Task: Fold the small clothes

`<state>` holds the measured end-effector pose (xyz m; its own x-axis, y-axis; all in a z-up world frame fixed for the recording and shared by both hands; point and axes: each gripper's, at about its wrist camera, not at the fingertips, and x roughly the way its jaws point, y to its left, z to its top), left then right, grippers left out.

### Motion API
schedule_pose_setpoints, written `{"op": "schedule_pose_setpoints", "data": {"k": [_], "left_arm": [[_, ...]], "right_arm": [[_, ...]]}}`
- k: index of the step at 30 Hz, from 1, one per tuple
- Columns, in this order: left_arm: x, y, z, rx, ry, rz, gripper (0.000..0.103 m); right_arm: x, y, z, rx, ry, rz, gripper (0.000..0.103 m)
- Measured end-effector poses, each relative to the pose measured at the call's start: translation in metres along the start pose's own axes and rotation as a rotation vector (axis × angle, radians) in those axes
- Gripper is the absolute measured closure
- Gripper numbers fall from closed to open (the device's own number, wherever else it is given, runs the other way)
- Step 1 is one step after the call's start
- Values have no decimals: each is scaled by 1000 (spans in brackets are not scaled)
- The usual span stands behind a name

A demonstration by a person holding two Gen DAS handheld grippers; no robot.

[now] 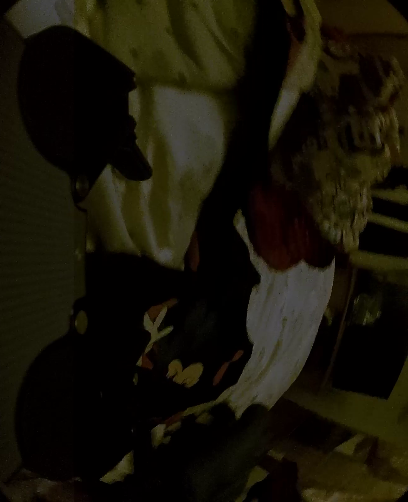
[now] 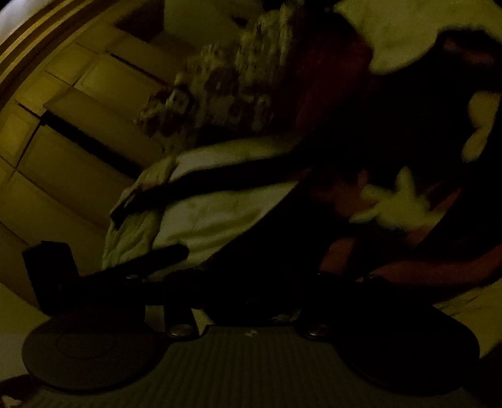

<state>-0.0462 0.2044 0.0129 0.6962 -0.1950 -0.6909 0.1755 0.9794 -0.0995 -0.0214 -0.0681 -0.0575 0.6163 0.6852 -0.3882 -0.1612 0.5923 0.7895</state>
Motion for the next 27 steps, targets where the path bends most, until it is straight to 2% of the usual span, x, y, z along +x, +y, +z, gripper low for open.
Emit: {"op": "schedule_pose_setpoints", "data": {"k": [2, 3, 7, 9, 10, 13, 16, 17, 18, 20, 21, 22, 23, 27], "left_arm": [[9, -11, 2, 41, 7, -48, 0], [16, -17, 6, 61, 13, -86, 0], [33, -40, 19, 129, 55, -167, 1], [38, -54, 23, 198, 75, -226, 6], [41, -61, 24, 223, 95, -242, 13], [55, -77, 21, 311, 158, -273, 15], [81, -92, 13, 391, 216, -246, 17], [90, -96, 9, 409, 240, -248, 19], [100, -99, 5, 421, 271, -258, 24], [115, -99, -3, 425, 329, -270, 49], [121, -99, -7, 418, 353, -276, 71], [124, -98, -11, 409, 373, -295, 79], [125, -97, -14, 405, 375, -309, 80], [111, -88, -14, 384, 331, -295, 95]], "right_arm": [[-21, 2, 15, -105, -51, -101, 14], [-33, 1, 23, -154, -60, -164, 8], [-68, -26, 68, -228, -105, -449, 5], [-73, -36, 84, -257, -108, -525, 5], [-71, -42, 92, -274, -89, -556, 5], [-61, -59, 110, -268, -48, -590, 6], [-45, -81, 127, -233, -6, -612, 8], [-39, -88, 133, -219, 7, -613, 13], [-38, -93, 135, -209, 10, -619, 21], [-32, -100, 139, -187, 24, -634, 22], [-28, -105, 143, -178, 20, -651, 26], [-22, -109, 146, -175, 21, -672, 30], [-16, -112, 148, -173, 32, -694, 30], [16, -124, 149, -215, 99, -829, 30]]}}
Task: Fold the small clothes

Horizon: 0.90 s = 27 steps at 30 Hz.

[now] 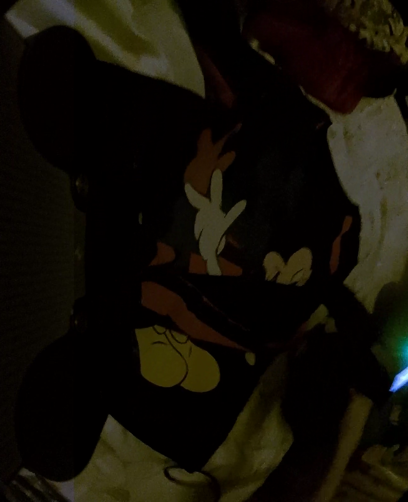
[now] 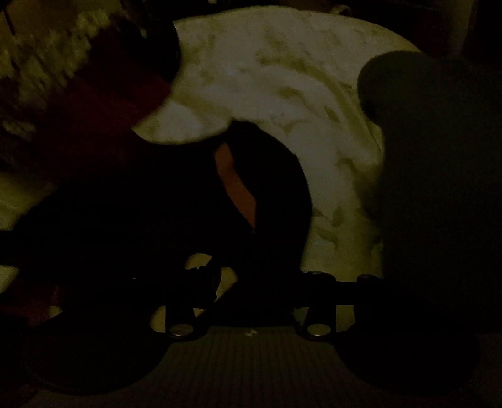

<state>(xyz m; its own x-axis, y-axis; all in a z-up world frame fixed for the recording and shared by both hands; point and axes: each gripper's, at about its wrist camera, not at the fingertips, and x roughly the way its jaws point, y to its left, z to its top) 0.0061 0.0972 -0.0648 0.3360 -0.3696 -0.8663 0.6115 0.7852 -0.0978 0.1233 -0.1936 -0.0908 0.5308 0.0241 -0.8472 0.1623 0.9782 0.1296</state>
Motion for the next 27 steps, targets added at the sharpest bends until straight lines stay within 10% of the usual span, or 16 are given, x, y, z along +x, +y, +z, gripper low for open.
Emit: {"op": "schedule_pose_setpoints", "data": {"k": [2, 4, 15, 27], "left_arm": [[-10, 8, 1, -32, -32, 1, 96], [-25, 17, 0, -78, -76, 21, 97], [-108, 64, -35, -314, -277, 153, 98], [-122, 56, -52, -296, -288, 104, 94]], "right_arm": [[7, 5, 0, -35, -6, -73, 40], [7, 6, 2, -58, -18, -60, 97], [-35, -29, 25, 177, -163, 194, 96], [5, -6, 25, -59, -190, -26, 75]]}}
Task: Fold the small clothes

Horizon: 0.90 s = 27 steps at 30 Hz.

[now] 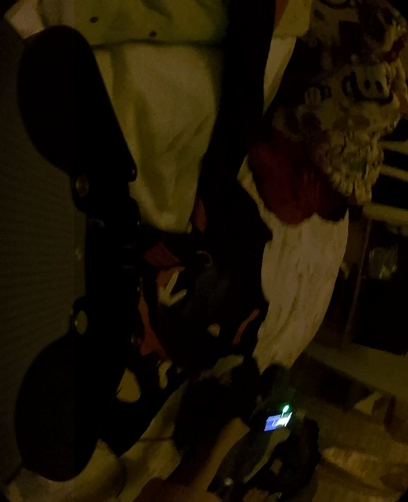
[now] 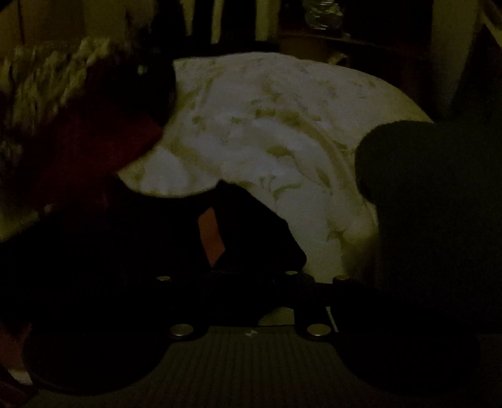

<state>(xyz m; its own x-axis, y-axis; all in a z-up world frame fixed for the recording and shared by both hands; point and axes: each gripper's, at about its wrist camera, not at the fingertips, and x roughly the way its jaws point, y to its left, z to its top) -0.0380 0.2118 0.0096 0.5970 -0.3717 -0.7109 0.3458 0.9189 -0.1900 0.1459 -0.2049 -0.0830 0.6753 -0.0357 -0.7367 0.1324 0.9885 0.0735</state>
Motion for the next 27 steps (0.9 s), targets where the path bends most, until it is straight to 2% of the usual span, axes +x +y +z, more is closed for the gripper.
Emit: {"op": "schedule_pose_setpoints", "data": {"k": [1, 3, 4, 6, 8, 11, 15, 18, 20, 21, 22, 24, 27], "left_arm": [[0, 0, -2, -3, 9, -29, 93], [3, 2, -3, -12, 16, -22, 93], [4, 4, -3, -11, 17, -17, 93], [7, 5, -5, -22, 42, -46, 93], [7, -4, -12, 18, 81, -116, 93], [-4, -22, -32, 101, 142, -144, 93], [-12, -37, -59, 152, 244, -156, 93], [-15, -39, -68, 154, 274, -118, 90], [-20, -34, -58, 105, 230, -95, 63], [-24, -31, -49, 77, 180, -89, 34], [-27, -29, -41, 51, 122, -83, 15], [-26, -30, -26, 28, 55, -55, 12], [-6, -42, -17, 75, 78, -7, 12]], "right_arm": [[-5, -3, -1, 28, -9, 14, 74], [-20, -9, -4, 92, -53, 102, 62], [-28, -9, -6, 101, -58, 164, 51], [-40, -3, -10, 72, -41, 245, 39], [-53, 4, -19, 34, -17, 294, 38], [-62, 3, -34, 49, 39, 370, 38], [-76, 16, -52, 28, 106, 491, 36], [-81, 40, -65, -62, 172, 547, 27], [-79, 52, -73, -99, 200, 516, 24], [-79, 57, -75, -117, 206, 517, 24], [-79, 60, -77, -133, 203, 528, 24], [-79, 66, -78, -143, 182, 535, 24], [-73, 68, -79, -136, 167, 519, 23]]}}
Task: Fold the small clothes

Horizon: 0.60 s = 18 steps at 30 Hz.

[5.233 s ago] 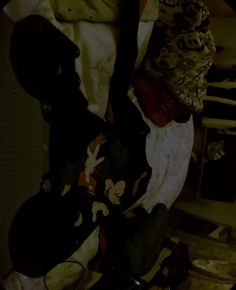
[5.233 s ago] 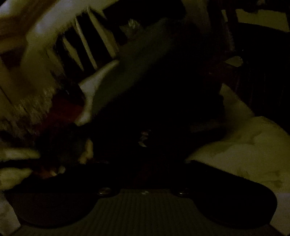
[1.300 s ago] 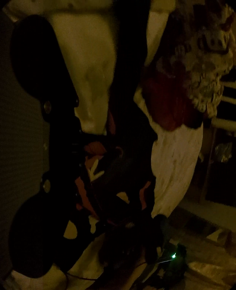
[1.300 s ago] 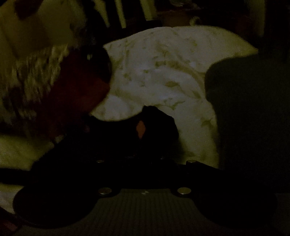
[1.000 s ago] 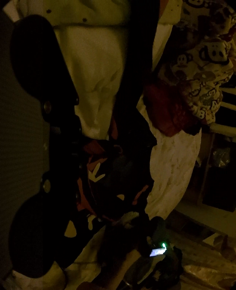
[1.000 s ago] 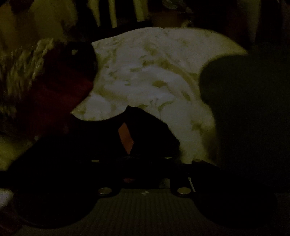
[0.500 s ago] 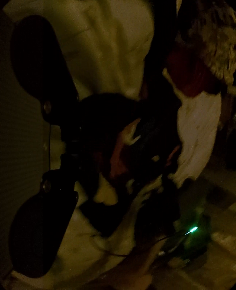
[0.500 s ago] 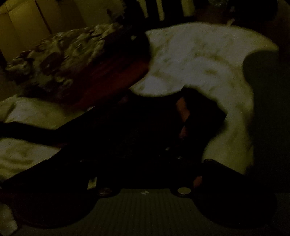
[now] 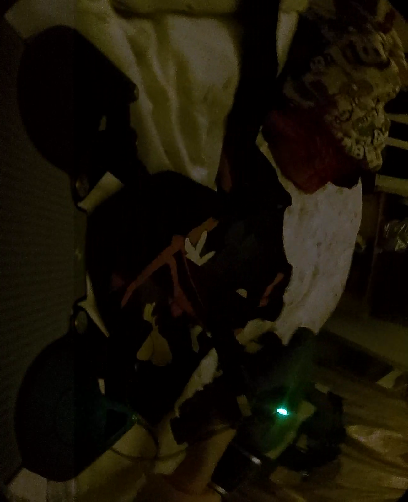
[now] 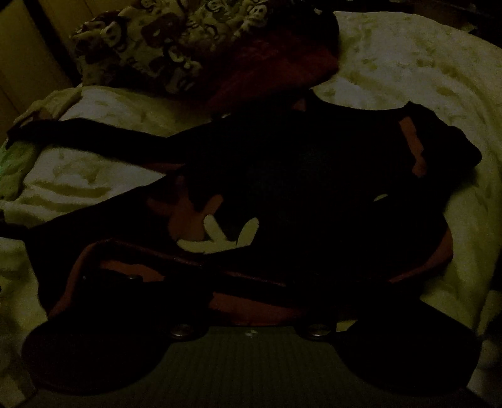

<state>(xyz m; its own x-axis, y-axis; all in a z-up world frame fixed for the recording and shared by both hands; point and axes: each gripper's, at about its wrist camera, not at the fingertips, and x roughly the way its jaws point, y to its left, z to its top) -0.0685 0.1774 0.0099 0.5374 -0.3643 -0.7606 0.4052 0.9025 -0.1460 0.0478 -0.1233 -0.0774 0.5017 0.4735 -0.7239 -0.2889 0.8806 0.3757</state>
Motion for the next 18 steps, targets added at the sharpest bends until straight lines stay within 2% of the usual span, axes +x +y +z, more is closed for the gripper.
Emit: {"op": "schedule_pose_setpoints", "data": {"k": [2, 3, 7, 8, 9, 12, 13, 14, 15, 16, 18], "left_arm": [[14, -7, -2, 47, 35, 57, 14], [20, -9, -3, 61, 45, 79, 19], [24, -12, -9, 59, 57, 93, 20], [22, -11, -11, 57, 56, 94, 20], [20, -10, -11, 60, 56, 96, 20], [15, -7, -12, 63, 52, 119, 20], [11, -5, -12, 61, 49, 128, 20], [7, -2, -12, 58, 42, 134, 20], [2, 1, -12, 55, 34, 141, 20], [-3, 4, -11, 50, 27, 152, 20], [-15, 11, -9, 31, -1, 166, 20]], "right_arm": [[0, 4, -3, 1, -16, 36, 22], [1, 7, -3, 12, -18, 88, 22], [15, 22, -9, 213, 45, 384, 22], [18, 30, -11, 229, 64, 438, 22], [22, 39, -13, 222, 83, 469, 22], [34, 60, -19, 199, 138, 492, 24], [36, 65, -21, 201, 145, 507, 30], [37, 69, -23, 196, 149, 515, 51], [37, 72, -24, 193, 149, 518, 63], [35, 74, -26, 196, 146, 532, 83], [28, 79, -28, 199, 138, 551, 97]]}}
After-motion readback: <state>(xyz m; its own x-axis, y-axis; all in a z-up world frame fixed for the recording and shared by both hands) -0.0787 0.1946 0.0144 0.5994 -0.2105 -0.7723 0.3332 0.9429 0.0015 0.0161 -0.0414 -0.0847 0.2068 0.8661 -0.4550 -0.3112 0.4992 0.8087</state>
